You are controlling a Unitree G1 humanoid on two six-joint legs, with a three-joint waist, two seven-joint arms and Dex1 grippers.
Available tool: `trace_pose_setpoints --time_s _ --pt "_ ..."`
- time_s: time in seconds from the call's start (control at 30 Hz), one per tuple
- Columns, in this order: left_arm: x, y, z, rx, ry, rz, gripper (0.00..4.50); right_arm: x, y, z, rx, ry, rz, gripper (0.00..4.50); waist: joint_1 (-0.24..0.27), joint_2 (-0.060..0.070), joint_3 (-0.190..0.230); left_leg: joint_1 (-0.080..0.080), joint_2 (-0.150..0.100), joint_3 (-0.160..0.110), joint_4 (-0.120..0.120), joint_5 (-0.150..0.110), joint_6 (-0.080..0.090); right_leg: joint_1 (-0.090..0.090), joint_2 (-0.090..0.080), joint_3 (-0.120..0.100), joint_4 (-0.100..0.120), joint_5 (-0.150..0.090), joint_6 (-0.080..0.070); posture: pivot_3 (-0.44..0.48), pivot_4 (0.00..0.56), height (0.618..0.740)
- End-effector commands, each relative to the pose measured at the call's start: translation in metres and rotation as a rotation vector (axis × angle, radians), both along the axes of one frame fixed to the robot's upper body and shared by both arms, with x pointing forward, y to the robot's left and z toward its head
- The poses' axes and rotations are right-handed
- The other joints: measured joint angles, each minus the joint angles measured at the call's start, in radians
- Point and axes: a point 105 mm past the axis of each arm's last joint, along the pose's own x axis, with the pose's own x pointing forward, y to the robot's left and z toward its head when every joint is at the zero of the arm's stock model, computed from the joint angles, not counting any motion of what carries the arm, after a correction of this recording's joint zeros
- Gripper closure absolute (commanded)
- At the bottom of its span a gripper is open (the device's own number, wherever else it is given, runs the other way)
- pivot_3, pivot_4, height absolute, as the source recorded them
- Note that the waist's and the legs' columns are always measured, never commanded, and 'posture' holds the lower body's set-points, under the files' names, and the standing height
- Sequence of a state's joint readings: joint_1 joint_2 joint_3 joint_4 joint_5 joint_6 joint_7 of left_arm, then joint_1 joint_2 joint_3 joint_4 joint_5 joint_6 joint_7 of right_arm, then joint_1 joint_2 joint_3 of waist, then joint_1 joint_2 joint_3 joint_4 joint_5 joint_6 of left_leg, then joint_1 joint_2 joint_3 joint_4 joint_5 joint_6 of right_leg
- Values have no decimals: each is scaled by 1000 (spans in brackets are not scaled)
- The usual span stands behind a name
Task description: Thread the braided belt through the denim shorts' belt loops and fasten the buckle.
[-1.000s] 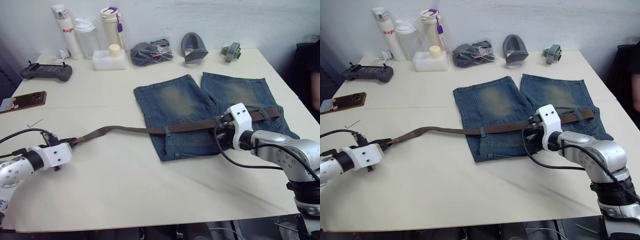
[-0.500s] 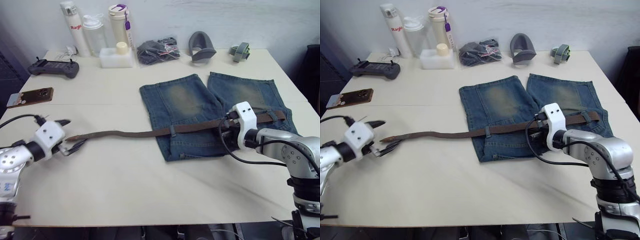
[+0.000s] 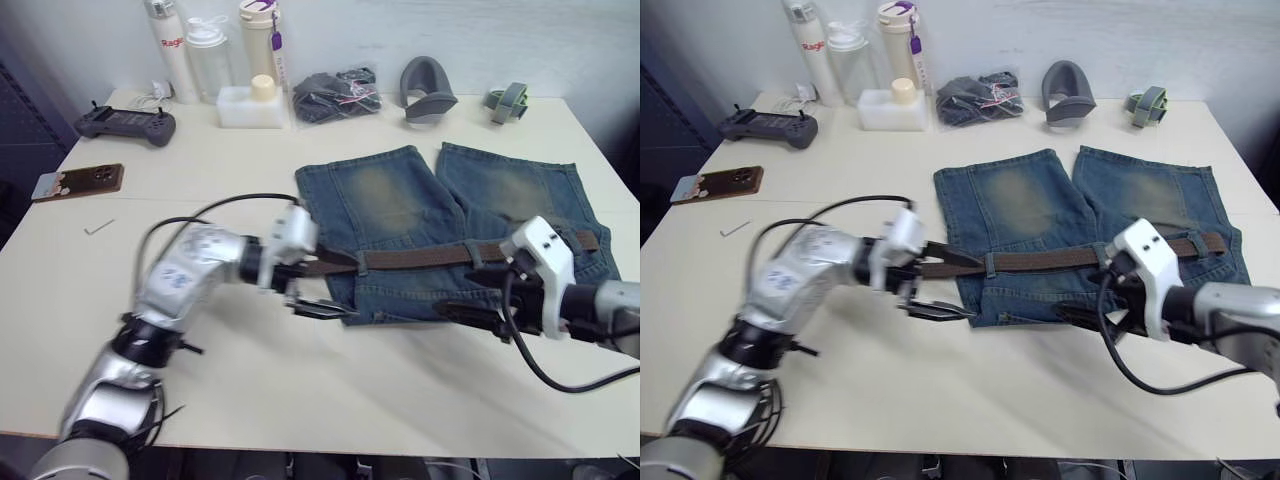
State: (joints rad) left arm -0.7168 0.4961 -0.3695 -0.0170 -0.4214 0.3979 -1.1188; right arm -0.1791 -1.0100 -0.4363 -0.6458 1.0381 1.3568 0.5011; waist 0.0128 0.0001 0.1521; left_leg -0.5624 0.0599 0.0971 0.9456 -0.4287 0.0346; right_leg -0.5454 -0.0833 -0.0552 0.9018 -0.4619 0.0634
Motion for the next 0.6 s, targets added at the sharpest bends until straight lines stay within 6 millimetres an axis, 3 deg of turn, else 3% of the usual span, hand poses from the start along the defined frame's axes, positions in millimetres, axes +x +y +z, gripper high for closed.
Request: trace_pose_setpoints --time_s 0.03,0.1,0.2,0.3,0.47,0.53,0.6 --pt "-1 -25 -21 52 -85 -77 0 -10 -15 9 -60 -48 -64 65 -2 0 0 0 0 0 0 0 0 0 0 0 0 0 0 0 150 649" --pt "9 -33 -43 148 -158 -50 0 -16 -20 6 -71 -42 -92 65 0 -1 1 0 0 0 -1 0 0 0 1 1 -1 1 1 0 150 649" --pt "19 -36 -58 215 -207 -23 0 -21 -24 3 -107 -50 -116 65 2 -1 1 1 1 -1 -3 2 -2 -1 2 1 0 1 1 0 150 649" --pt "25 -29 -61 230 -200 22 682 -28 -25 3 -135 -53 -117 0 10 -1 1 1 2 -2 -3 3 -3 0 3 1 0 2 0 0 150 649" --pt "48 32 -55 212 -100 197 2874 -19 -36 11 -172 -125 -149 0 -10 -2 1 3 3 -2 -3 5 -4 0 4 1 -1 2 -7 0 150 649" --pt "68 85 -52 191 -46 396 3776 -13 -39 8 -144 -131 -161 0 -21 -2 2 4 4 -2 -4 6 -5 0 6 1 -1 3 -8 0 150 649" --pt "75 124 -53 202 -27 513 4393 -9 -36 5 -108 -144 -146 0 -34 -4 2 7 4 -4 -6 6 -5 0 8 3 0 4 -8 0 150 649"
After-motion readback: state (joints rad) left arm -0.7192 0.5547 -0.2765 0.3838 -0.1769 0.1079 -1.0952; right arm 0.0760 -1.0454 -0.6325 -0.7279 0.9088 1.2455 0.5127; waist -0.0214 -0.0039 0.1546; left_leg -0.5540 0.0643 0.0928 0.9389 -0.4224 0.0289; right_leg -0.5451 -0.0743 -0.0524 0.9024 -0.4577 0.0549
